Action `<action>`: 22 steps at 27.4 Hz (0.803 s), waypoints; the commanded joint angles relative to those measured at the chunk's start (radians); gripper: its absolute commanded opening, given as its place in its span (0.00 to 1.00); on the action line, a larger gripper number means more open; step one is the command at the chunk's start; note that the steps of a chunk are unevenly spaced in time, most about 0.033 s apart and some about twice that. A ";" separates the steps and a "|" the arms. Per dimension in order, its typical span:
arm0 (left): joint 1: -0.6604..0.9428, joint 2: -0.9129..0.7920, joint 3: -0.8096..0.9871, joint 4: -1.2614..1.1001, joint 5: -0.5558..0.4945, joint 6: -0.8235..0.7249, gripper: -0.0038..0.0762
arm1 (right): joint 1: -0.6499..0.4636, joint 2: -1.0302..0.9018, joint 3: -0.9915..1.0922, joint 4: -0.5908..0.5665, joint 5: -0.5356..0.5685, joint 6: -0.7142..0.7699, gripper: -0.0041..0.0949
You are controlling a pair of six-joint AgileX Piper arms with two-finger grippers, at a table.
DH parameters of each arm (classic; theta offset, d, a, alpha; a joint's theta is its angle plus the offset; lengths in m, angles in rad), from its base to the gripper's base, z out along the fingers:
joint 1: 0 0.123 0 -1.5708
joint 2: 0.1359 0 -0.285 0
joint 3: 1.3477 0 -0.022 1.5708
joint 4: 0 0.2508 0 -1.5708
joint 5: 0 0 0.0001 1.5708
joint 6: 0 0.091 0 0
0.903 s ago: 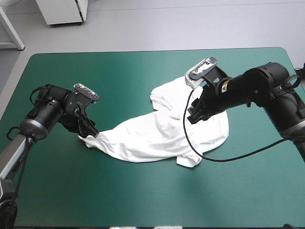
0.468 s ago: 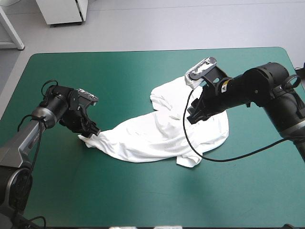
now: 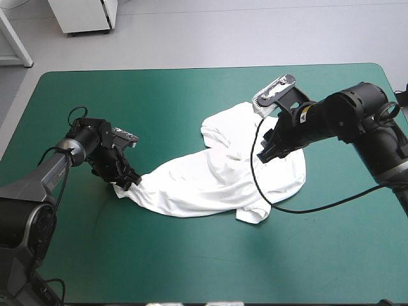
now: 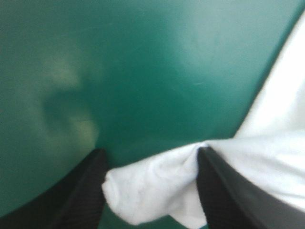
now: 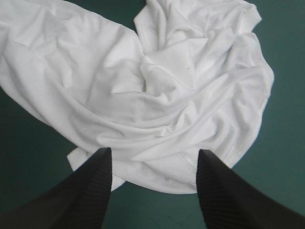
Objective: Fold the cloth
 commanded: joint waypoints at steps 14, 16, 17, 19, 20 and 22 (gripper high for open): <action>-0.002 -0.030 -0.016 -0.101 0.028 0.009 0.04 | -0.111 0.201 0.013 -0.216 -0.042 0.208 0.56; -0.002 -0.031 -0.018 -0.101 0.026 0.012 0.04 | -0.156 0.241 0.013 -0.204 -0.055 0.208 0.56; -0.002 -0.031 -0.018 -0.103 0.026 0.014 0.04 | -0.179 0.262 0.013 -0.204 -0.055 0.208 0.56; -0.002 -0.031 -0.018 -0.103 0.026 0.014 0.04 | -0.226 0.306 0.013 -0.197 -0.055 0.208 0.56; -0.002 -0.031 -0.018 -0.103 0.026 0.015 0.04 | -0.250 0.327 0.013 -0.187 -0.055 0.206 0.56; -0.002 -0.031 -0.018 -0.115 0.026 0.026 0.04 | -0.309 0.382 0.013 -0.115 -0.055 0.181 0.56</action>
